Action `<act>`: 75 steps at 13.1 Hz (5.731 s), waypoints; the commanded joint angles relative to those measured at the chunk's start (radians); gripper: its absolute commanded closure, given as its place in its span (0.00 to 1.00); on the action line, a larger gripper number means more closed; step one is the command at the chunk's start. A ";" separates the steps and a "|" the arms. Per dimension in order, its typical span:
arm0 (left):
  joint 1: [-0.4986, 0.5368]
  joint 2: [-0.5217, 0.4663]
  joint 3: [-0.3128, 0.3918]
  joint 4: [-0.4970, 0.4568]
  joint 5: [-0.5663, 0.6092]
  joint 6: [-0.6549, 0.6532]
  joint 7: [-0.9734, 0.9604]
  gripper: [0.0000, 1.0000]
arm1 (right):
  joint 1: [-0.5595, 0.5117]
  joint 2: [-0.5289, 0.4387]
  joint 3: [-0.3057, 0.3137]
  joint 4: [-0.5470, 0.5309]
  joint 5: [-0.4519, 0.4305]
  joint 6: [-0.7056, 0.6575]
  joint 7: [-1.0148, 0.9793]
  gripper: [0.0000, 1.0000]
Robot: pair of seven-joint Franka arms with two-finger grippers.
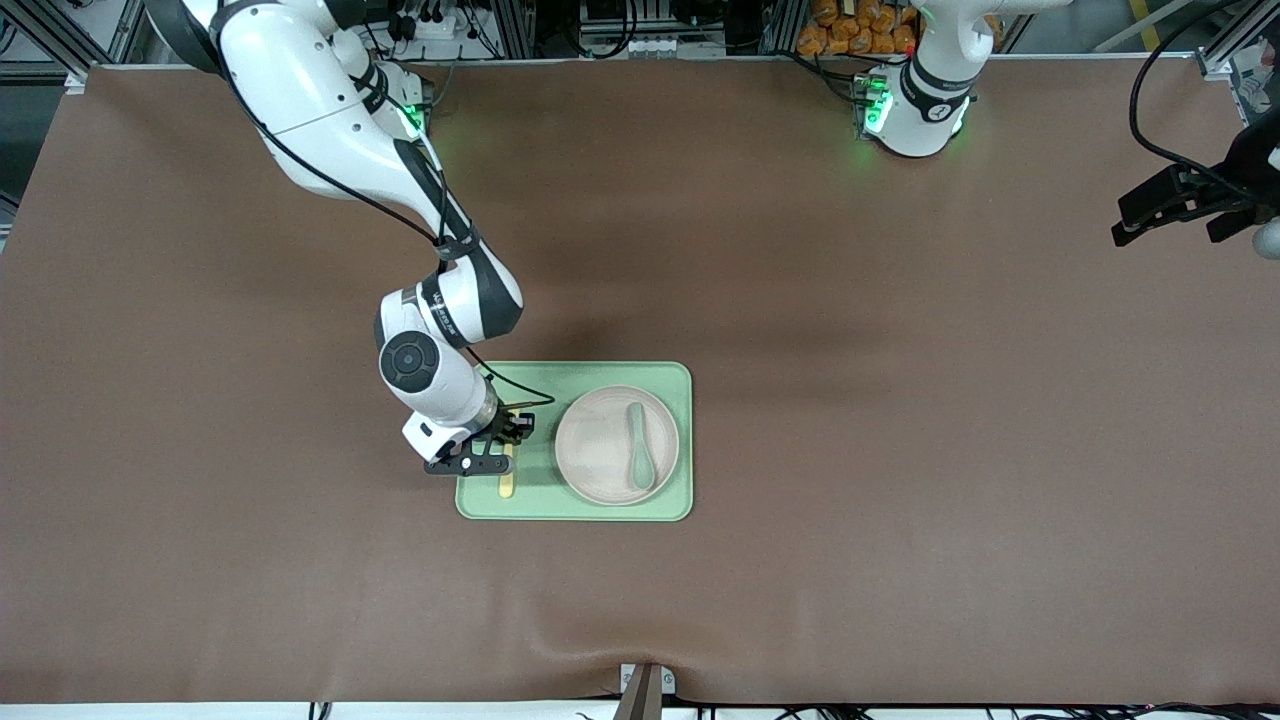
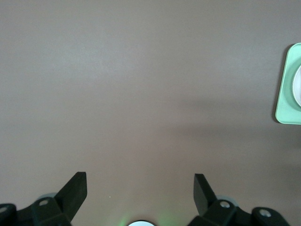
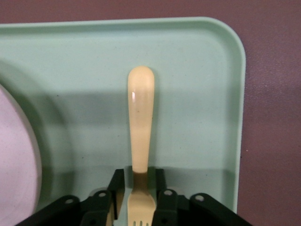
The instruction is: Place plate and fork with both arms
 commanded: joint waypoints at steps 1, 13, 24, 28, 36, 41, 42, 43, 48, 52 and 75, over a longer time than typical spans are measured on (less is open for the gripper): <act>-0.001 -0.004 0.002 0.003 0.022 0.001 0.018 0.00 | -0.021 -0.046 0.012 -0.013 0.020 -0.011 -0.026 0.11; -0.004 -0.009 -0.003 -0.001 0.022 -0.009 0.016 0.00 | -0.283 -0.238 0.010 0.262 0.011 -0.735 -0.134 0.00; -0.001 -0.052 -0.021 -0.038 0.024 -0.007 0.018 0.00 | -0.426 -0.509 0.018 0.311 -0.079 -1.097 -0.227 0.00; -0.001 -0.060 -0.019 -0.037 0.024 -0.007 0.019 0.00 | -0.508 -0.698 0.080 0.169 -0.096 -1.108 -0.233 0.00; -0.003 -0.064 -0.021 -0.037 0.016 -0.001 0.021 0.00 | -0.536 -0.712 0.078 0.262 -0.119 -1.114 -0.298 0.00; -0.001 -0.066 -0.023 -0.041 0.021 -0.004 0.019 0.00 | -0.546 -0.706 0.064 0.299 -0.141 -1.114 -0.347 0.00; -0.001 -0.063 -0.021 -0.037 0.021 -0.004 0.019 0.00 | -0.546 -0.704 0.064 0.299 -0.141 -1.113 -0.347 0.00; -0.003 -0.063 -0.021 -0.037 0.021 -0.004 0.019 0.00 | -0.543 -0.703 0.064 0.301 -0.147 -1.113 -0.348 0.00; -0.004 -0.060 -0.021 -0.038 0.022 -0.004 0.019 0.00 | -0.515 -0.694 0.062 0.308 -0.158 -1.113 -0.341 0.00; -0.011 -0.057 -0.033 -0.037 0.024 -0.009 0.016 0.00 | -0.509 -0.700 0.056 0.307 -0.158 -1.114 -0.339 0.00; -0.003 -0.089 -0.065 -0.093 0.027 -0.001 0.001 0.00 | -0.466 -0.697 -0.007 0.305 -0.153 -1.094 -0.341 0.00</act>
